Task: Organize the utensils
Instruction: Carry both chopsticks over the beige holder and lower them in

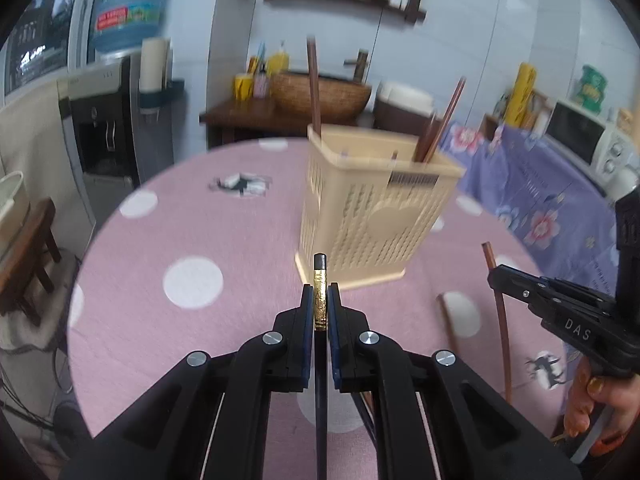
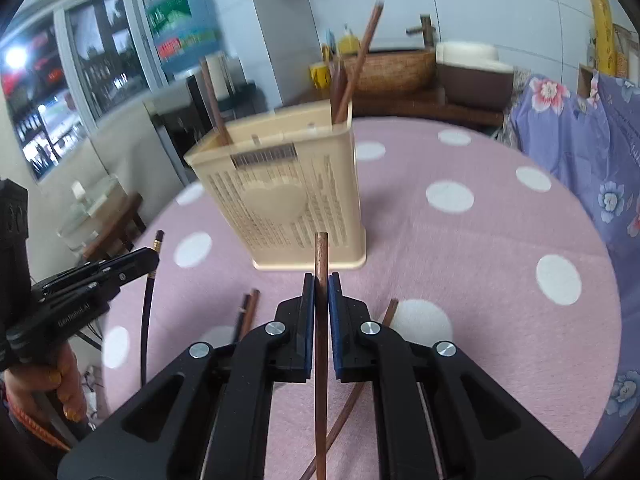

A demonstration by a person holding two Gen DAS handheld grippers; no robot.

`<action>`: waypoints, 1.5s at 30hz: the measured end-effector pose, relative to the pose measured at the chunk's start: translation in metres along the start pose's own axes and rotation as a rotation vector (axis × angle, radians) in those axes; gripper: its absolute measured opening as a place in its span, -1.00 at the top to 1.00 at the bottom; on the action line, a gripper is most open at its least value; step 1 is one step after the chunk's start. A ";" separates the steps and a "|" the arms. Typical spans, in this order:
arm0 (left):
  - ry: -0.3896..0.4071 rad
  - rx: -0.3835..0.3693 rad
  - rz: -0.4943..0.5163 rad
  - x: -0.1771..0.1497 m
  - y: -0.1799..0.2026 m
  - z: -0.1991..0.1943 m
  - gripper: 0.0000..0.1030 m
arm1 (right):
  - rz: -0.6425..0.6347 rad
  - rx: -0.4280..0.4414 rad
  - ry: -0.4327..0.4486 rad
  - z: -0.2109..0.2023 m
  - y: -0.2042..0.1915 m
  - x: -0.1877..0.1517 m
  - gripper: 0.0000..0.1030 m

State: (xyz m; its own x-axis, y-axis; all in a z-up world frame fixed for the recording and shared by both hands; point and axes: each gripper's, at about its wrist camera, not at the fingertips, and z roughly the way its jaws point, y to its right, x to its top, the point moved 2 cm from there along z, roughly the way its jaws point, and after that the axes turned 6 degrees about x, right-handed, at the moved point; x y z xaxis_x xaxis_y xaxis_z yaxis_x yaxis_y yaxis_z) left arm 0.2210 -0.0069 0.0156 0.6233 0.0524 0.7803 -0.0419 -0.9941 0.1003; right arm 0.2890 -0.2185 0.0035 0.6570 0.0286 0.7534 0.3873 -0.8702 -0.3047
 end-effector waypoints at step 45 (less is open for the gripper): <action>0.388 -0.033 0.013 0.201 0.030 -0.073 0.85 | -0.056 -0.077 0.457 -0.098 -0.052 0.216 0.85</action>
State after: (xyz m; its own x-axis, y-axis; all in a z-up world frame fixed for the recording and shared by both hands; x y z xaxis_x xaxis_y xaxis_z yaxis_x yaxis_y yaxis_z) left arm 0.2886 -0.0197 0.2206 0.2807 0.0781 0.9566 -0.0768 -0.9917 0.1035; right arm 0.3473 -0.2150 0.2391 0.2772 -0.1278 0.9523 0.3541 -0.9078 -0.2249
